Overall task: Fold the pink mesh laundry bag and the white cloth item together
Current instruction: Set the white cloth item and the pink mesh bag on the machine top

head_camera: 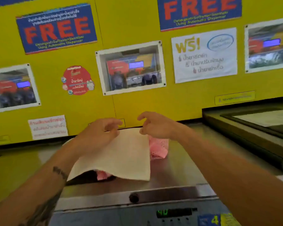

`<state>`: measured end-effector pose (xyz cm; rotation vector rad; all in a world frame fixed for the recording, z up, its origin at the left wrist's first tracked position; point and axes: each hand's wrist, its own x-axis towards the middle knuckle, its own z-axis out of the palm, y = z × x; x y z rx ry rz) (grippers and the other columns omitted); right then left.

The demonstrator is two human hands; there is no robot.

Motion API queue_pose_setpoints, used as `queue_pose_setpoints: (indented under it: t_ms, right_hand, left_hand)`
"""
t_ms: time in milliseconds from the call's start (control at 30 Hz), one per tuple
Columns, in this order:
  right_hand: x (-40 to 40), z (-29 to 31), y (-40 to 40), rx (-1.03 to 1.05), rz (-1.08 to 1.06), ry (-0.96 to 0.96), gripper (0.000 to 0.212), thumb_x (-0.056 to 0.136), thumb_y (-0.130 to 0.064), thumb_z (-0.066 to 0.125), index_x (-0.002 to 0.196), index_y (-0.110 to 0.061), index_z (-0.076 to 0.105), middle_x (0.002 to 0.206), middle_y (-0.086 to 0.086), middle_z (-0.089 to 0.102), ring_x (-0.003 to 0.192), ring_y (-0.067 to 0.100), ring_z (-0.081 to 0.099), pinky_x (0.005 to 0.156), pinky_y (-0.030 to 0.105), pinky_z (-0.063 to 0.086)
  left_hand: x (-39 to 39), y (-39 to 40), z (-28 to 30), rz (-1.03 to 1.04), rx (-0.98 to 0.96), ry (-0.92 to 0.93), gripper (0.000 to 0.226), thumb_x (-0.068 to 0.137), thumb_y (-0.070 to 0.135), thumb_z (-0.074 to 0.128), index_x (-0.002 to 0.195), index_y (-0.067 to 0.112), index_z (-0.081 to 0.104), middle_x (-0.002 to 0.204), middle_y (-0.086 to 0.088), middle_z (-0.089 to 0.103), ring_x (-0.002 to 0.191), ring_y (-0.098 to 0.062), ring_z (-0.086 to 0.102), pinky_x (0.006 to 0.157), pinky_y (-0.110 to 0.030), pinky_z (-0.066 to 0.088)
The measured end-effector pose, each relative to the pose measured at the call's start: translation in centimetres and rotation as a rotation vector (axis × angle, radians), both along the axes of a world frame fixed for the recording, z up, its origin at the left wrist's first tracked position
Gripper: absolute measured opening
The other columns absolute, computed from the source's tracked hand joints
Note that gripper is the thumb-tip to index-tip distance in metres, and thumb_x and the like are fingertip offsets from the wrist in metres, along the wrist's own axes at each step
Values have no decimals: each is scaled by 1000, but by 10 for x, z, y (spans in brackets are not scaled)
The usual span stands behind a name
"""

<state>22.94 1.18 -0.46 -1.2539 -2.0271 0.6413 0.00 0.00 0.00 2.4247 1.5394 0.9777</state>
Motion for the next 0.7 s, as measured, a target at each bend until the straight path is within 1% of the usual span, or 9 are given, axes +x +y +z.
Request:
queue_pose_setpoints:
  t_ms: [67, 133, 233, 333, 433, 500, 567, 633, 700]
  right_hand:
    - [-7, -5, 32, -74, -4, -77, 56, 89, -21, 57, 142, -23, 40, 118, 1, 58, 96, 17, 59, 71, 30, 51]
    - [-19, -21, 57, -134, -7, -158, 61, 87, -27, 57, 145, -25, 37, 136, 5, 52, 108, 22, 56, 81, 33, 49]
    - [-25, -34, 80, -193, -31, -77, 64, 82, -39, 59, 142, -31, 39, 140, 4, 52, 109, 21, 52, 90, 34, 47]
    - [-26, -42, 76, -213, -48, -53, 67, 78, -46, 61, 140, -34, 39, 140, 5, 46, 119, 25, 51, 90, 32, 46]
    - [-29, -39, 67, -118, -30, -67, 62, 81, -25, 64, 139, -32, 40, 136, 4, 42, 118, 24, 47, 94, 36, 47]
    - [-30, -36, 62, -11, -48, -127, 62, 80, -12, 61, 136, -31, 43, 133, 2, 46, 118, 22, 46, 95, 38, 48]
    - [-29, -35, 57, 48, -48, -167, 60, 81, -6, 58, 134, -32, 46, 132, -2, 50, 118, 20, 46, 96, 38, 47]
    - [-25, -34, 54, 97, -72, -182, 55, 83, -5, 54, 130, -34, 52, 130, -5, 55, 119, 20, 46, 97, 39, 46]
    - [-17, -30, 55, 178, -149, -147, 48, 84, -9, 50, 121, -37, 60, 122, -8, 65, 114, 19, 52, 91, 40, 50]
  left_hand:
    - [7, 24, -2, 98, -96, 45, 32, 95, 37, 58, 127, 36, 59, 128, 9, 58, 115, -9, 54, 89, -26, 42]
    - [7, 34, -17, 185, -178, 122, 37, 94, 46, 53, 130, 36, 56, 131, 11, 53, 117, -8, 51, 97, -27, 39]
    - [2, 39, -39, 247, -251, 51, 38, 93, 45, 56, 130, 37, 54, 132, 16, 51, 121, -3, 47, 105, -24, 33]
    - [3, 37, -54, 300, -162, -17, 33, 90, 37, 64, 123, 33, 62, 124, 14, 59, 115, -3, 52, 102, -20, 34]
    - [8, 37, -60, 335, -37, -80, 20, 87, 27, 69, 106, 27, 71, 106, 11, 67, 100, -6, 60, 97, -25, 45]
    - [9, 38, -63, 341, 20, -121, 10, 85, 22, 71, 94, 26, 72, 94, 11, 68, 90, -6, 61, 91, -30, 49]
    - [11, 39, -61, 323, 74, -130, 7, 85, 20, 70, 86, 26, 70, 87, 12, 67, 83, -5, 61, 84, -31, 51]
    - [12, 43, -55, 270, 177, -94, 4, 85, 21, 68, 83, 24, 70, 83, 11, 66, 79, -5, 59, 78, -33, 52]
    - [17, 46, -42, 201, 262, -74, 8, 85, 25, 63, 83, 22, 71, 83, 11, 65, 79, -6, 59, 76, -34, 51]
